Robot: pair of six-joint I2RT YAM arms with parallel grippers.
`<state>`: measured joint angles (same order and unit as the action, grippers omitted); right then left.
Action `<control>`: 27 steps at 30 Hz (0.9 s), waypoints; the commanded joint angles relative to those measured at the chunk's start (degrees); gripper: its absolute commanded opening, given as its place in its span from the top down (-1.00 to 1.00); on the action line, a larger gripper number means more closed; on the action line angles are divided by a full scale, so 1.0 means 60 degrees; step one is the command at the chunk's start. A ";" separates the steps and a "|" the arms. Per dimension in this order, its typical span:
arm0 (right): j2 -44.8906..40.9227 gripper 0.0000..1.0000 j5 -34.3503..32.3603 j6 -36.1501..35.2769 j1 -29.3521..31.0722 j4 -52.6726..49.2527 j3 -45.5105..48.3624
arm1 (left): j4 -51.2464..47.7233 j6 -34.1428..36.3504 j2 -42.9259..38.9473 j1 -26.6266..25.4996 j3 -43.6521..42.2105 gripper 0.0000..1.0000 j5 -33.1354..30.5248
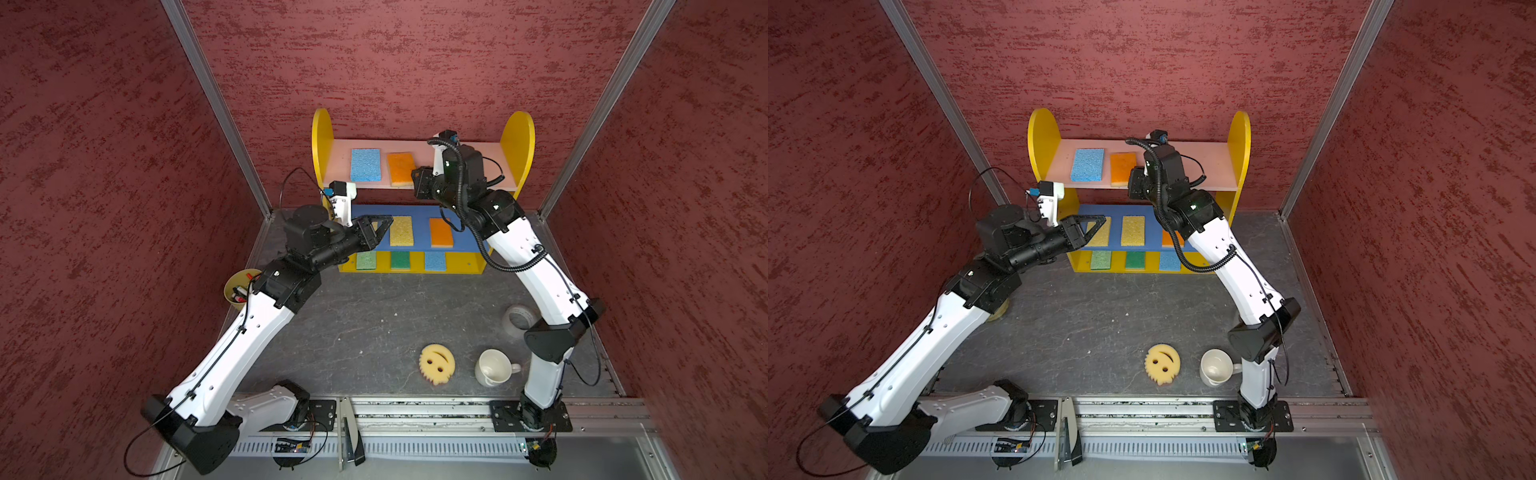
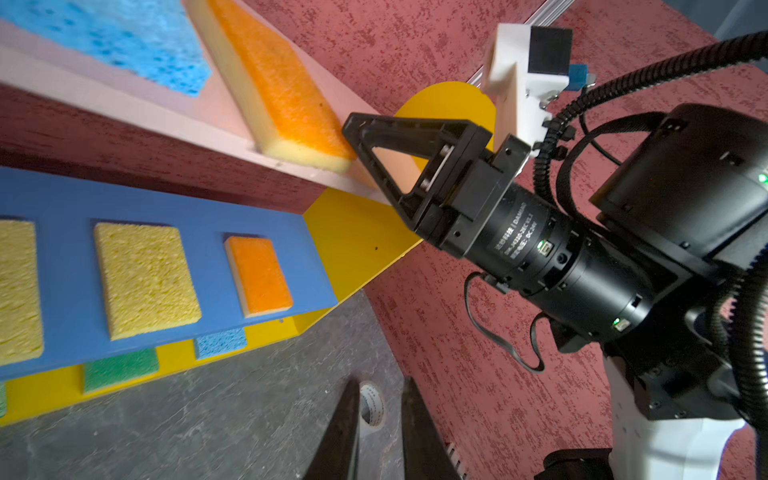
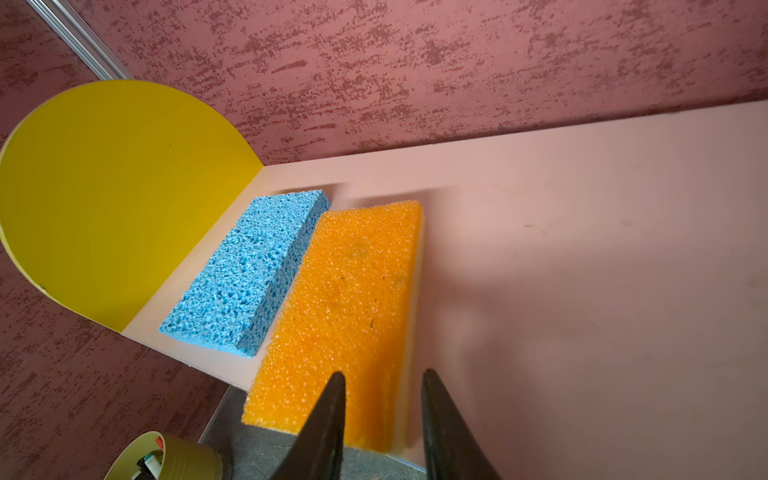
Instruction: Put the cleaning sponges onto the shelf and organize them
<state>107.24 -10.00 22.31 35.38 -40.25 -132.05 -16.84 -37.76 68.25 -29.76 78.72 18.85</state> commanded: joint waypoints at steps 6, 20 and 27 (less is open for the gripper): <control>-0.1003 0.33 0.0449 0.0191 -0.0103 0.1212 0.1080 | 0.0115 0.0647 0.1248 -0.0395 0.1162 0.94 -0.0935; -0.1554 0.30 0.0566 0.0179 -0.0335 0.1934 0.2325 | 0.0215 0.1096 0.2577 -0.0402 0.2247 1.00 -0.2777; -0.1721 0.29 0.0710 0.0280 -0.0492 0.2187 0.2762 | 0.0387 0.1294 0.3139 -0.0383 0.2659 1.00 -0.3229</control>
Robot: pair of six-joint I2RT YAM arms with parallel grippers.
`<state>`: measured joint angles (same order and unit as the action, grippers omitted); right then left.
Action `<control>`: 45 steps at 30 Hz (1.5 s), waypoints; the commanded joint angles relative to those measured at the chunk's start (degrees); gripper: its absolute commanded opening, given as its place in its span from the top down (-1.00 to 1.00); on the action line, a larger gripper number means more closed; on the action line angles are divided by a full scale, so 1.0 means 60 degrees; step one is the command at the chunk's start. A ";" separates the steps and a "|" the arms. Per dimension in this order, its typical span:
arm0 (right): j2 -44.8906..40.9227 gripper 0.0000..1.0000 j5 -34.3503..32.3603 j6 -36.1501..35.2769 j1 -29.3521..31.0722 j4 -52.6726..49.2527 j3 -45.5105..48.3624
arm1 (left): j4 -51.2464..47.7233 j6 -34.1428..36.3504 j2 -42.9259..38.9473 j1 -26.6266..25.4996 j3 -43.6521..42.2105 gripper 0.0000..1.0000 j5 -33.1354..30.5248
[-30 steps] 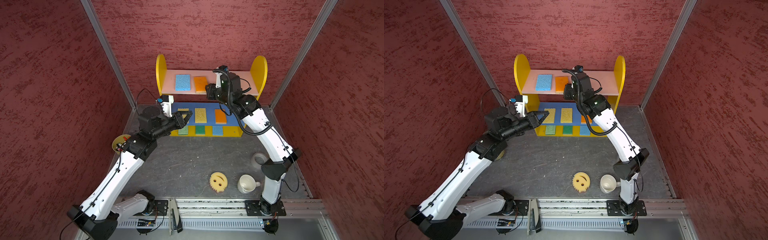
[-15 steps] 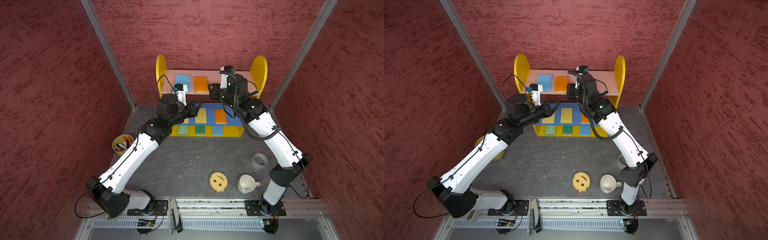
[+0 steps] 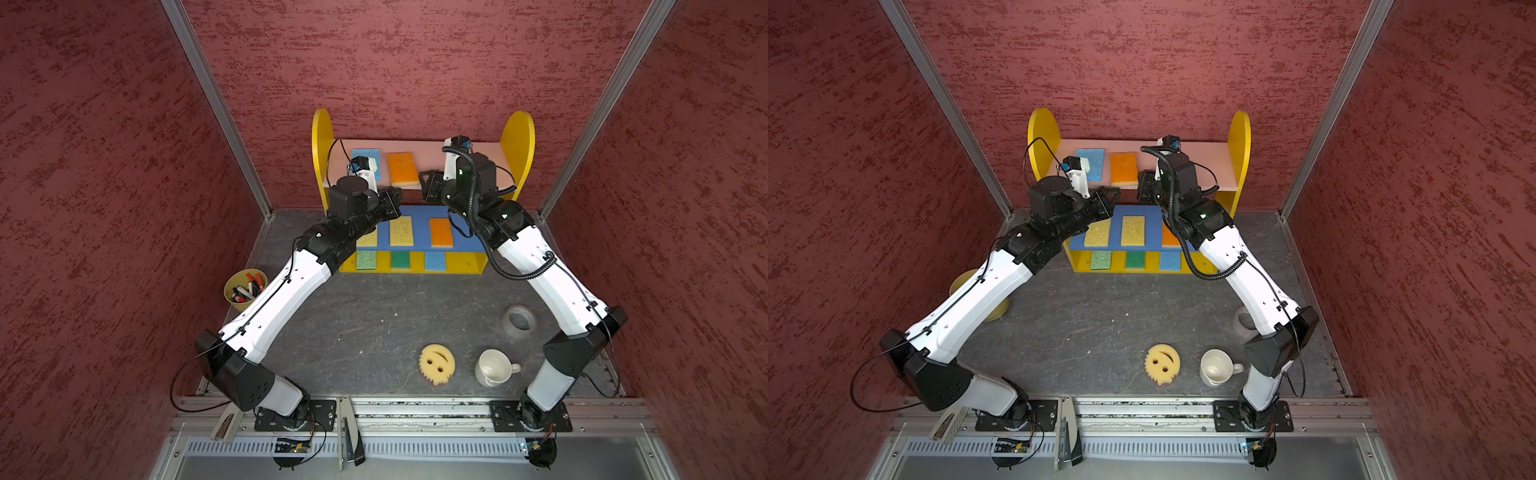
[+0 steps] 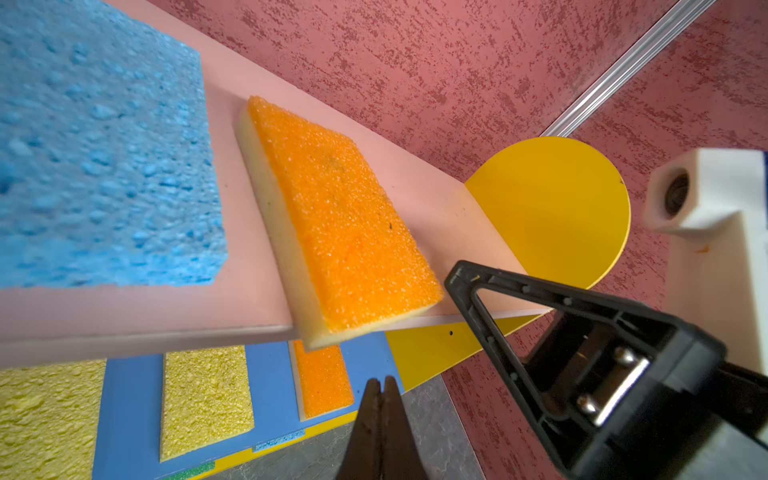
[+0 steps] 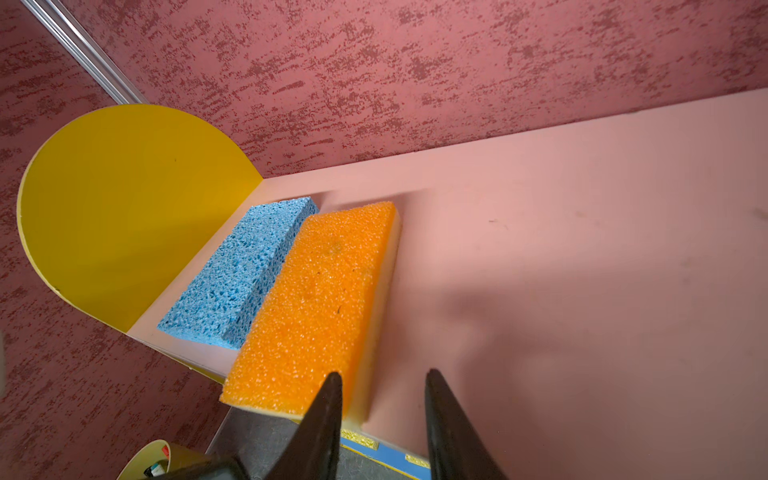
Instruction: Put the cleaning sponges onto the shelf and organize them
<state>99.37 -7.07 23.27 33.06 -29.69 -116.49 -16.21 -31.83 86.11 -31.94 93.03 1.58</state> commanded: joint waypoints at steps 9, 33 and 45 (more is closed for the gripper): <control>-0.0652 0.28 0.0323 0.0222 -0.0292 0.0781 0.0714 | 0.0296 0.0370 0.0610 -0.0023 0.0706 1.00 -0.0757; -0.0484 0.26 0.0725 0.0327 -0.0523 0.0937 0.0887 | 0.0233 0.0353 0.0987 -0.0004 0.1106 1.00 -0.1476; -0.0426 0.25 0.0820 0.0356 -0.0554 0.0935 0.0911 | 0.0165 -0.0090 0.0754 -0.0025 0.0892 1.00 -0.0839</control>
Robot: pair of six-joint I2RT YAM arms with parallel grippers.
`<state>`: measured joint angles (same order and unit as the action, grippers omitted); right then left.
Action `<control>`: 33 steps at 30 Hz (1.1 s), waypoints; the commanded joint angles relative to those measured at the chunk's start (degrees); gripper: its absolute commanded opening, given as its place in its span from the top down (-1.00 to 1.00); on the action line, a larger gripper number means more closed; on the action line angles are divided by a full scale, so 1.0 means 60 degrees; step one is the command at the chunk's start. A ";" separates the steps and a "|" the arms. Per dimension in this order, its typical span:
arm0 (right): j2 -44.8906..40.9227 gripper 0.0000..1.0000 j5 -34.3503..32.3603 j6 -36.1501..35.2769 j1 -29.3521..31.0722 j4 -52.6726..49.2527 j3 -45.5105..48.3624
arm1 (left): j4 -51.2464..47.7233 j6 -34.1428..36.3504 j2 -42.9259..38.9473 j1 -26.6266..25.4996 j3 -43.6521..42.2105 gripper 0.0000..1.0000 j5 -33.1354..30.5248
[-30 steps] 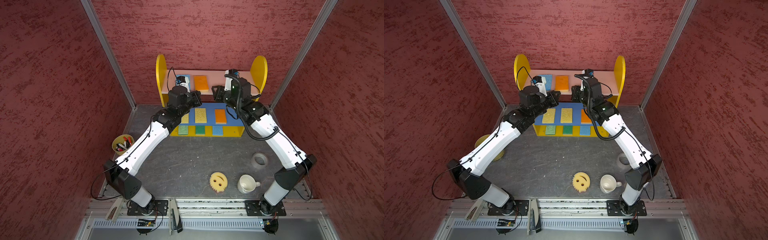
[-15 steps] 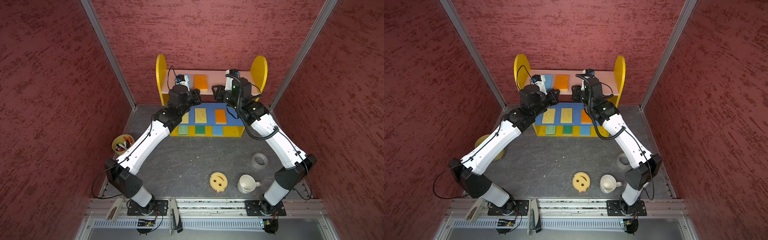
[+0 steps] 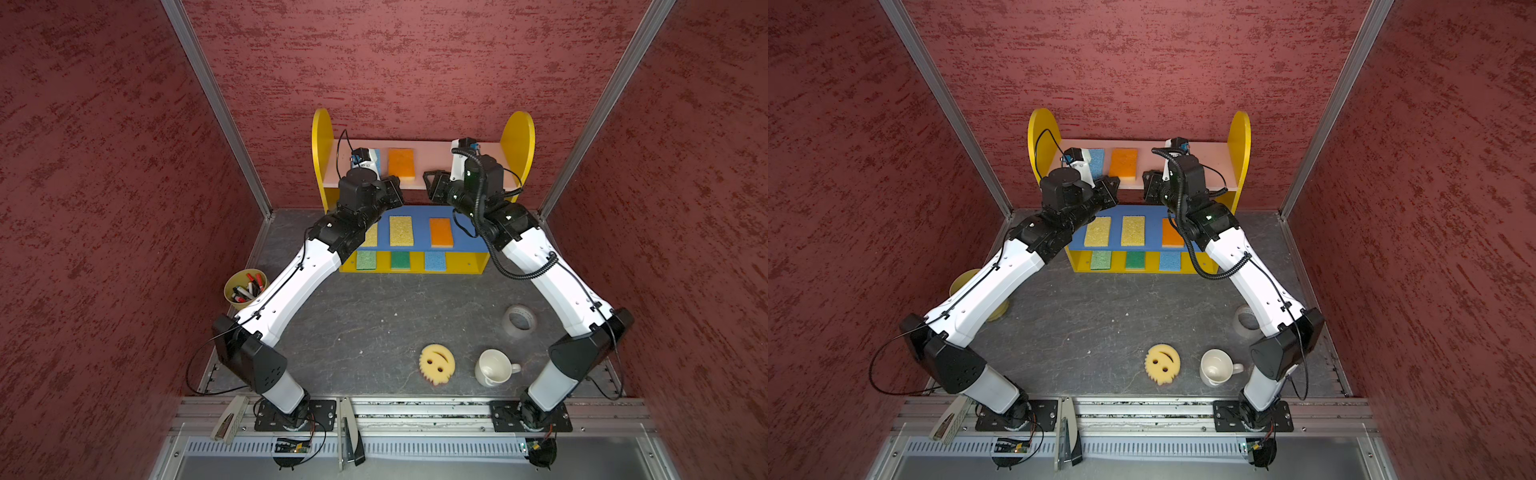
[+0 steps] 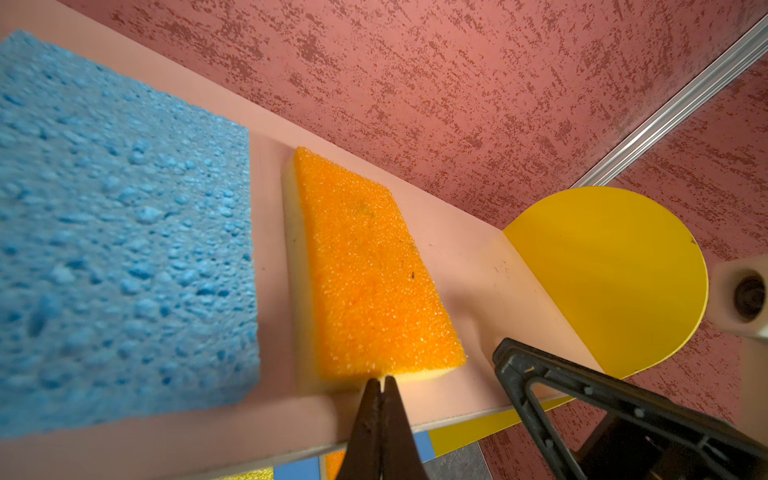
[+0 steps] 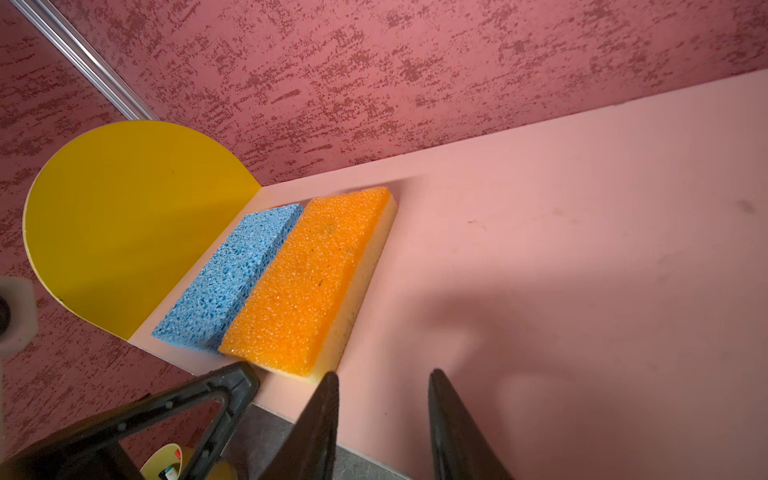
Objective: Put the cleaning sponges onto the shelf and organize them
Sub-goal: 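Withdraw both grippers from the shelf toward the table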
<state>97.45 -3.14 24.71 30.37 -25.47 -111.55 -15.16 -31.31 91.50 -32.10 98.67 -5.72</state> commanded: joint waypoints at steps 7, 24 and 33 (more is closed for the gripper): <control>-0.0668 0.24 0.0372 0.0247 -0.0101 0.0407 0.0604 | 0.0343 -0.0654 -0.1254 -0.0292 -0.1073 1.00 0.0747; -0.4575 0.22 0.0311 -0.0163 0.0753 -0.0125 0.4382 | -0.1311 -0.0009 -0.6710 -0.0612 -0.4364 0.12 -0.1901; -0.5658 -0.05 0.0070 -0.0628 0.1232 -0.2515 0.7311 | -0.3984 0.0126 -0.7594 -0.0547 -0.5300 -0.65 -0.2914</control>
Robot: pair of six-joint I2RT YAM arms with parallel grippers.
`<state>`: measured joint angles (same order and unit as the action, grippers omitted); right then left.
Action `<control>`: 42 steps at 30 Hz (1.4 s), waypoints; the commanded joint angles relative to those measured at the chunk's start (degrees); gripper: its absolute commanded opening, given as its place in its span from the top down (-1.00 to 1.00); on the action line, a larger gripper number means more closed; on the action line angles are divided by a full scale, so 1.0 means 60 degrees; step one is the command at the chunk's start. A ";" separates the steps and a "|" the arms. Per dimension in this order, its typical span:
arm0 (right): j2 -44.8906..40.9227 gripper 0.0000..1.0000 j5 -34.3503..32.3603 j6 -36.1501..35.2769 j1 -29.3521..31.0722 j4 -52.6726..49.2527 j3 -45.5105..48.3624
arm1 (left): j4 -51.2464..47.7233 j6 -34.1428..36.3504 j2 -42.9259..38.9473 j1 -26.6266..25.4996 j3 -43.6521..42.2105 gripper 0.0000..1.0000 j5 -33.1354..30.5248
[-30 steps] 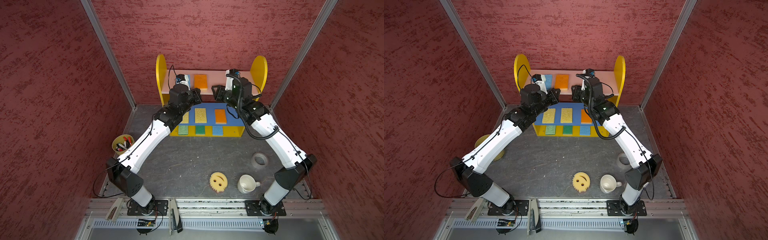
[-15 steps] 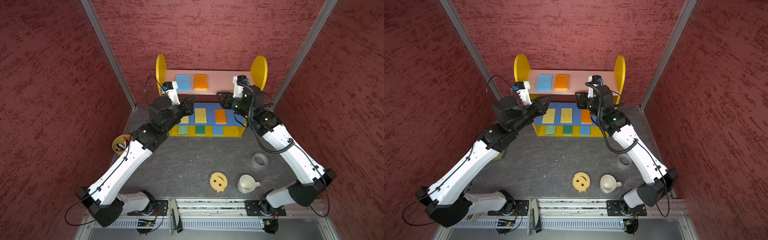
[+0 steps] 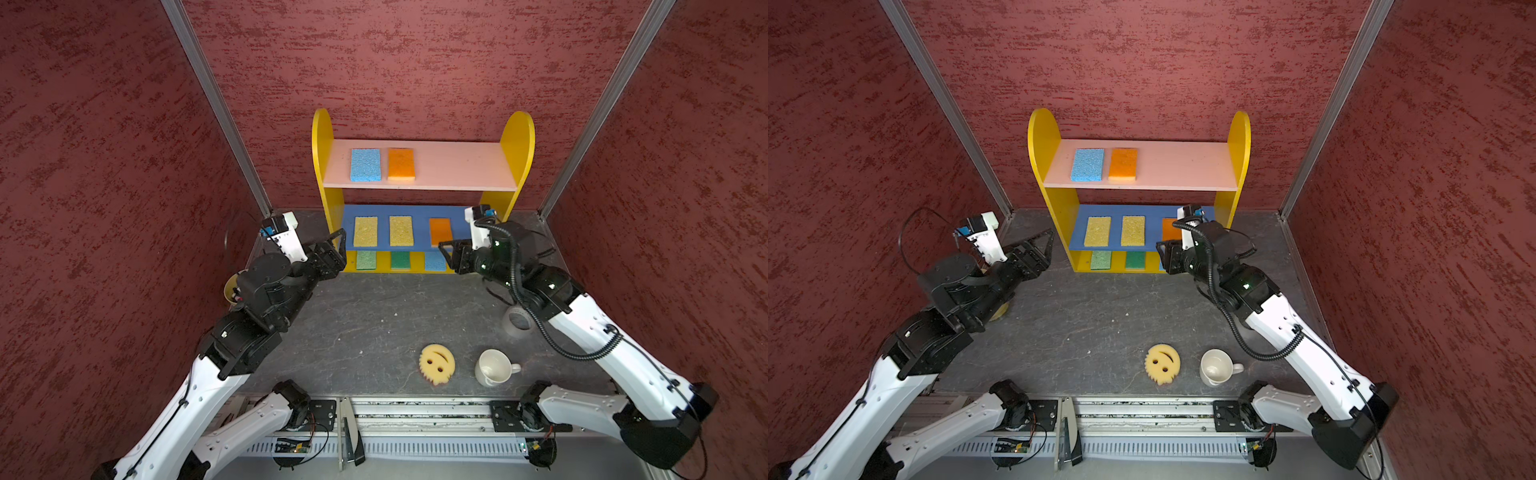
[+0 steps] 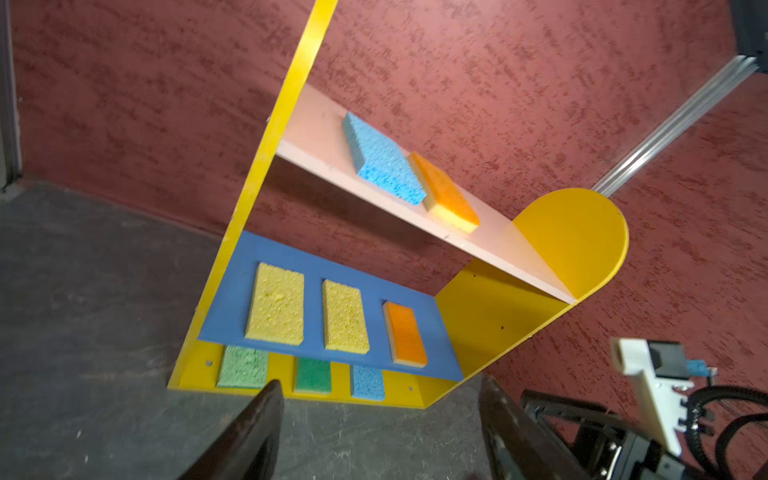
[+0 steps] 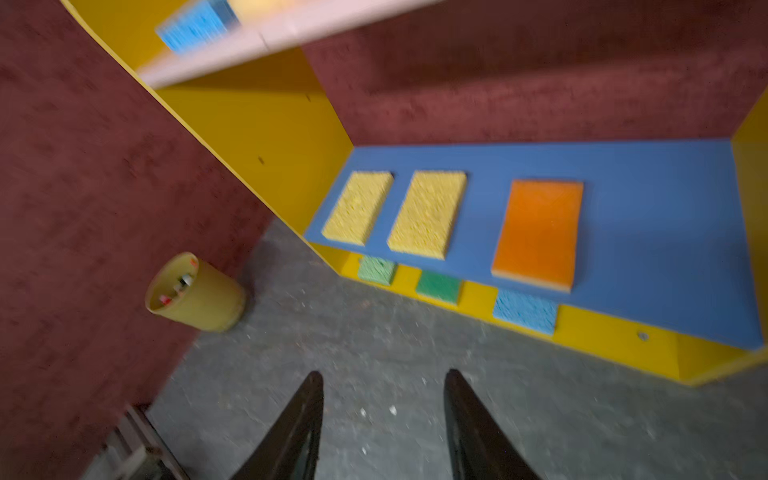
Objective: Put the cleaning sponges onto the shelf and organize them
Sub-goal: 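Withdraw both grippers from the shelf toward the table, then grasp the yellow-red smiley sponge on the table with the right gripper and lift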
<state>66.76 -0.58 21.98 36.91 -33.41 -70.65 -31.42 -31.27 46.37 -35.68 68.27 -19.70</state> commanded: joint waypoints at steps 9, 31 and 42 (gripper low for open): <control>-0.0886 -0.17 0.0715 0.0072 0.0336 -0.1683 0.2670 | -0.1038 -0.0852 -0.0234 0.0755 -0.1382 -0.99 -0.0011; 0.1603 -0.18 0.2530 0.0568 0.2186 -0.0278 0.4855 | -0.0353 -0.1727 0.0707 0.2131 -0.2252 -0.99 0.2862; 0.3166 0.27 0.2681 0.1417 0.2475 0.2212 0.4086 | 0.0028 -0.1873 0.1136 0.2282 -0.2569 -1.00 0.3424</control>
<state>84.27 15.51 28.34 51.40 -26.68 -43.94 -33.15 -41.82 53.10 -22.46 53.52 -0.91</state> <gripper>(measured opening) 0.382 0.999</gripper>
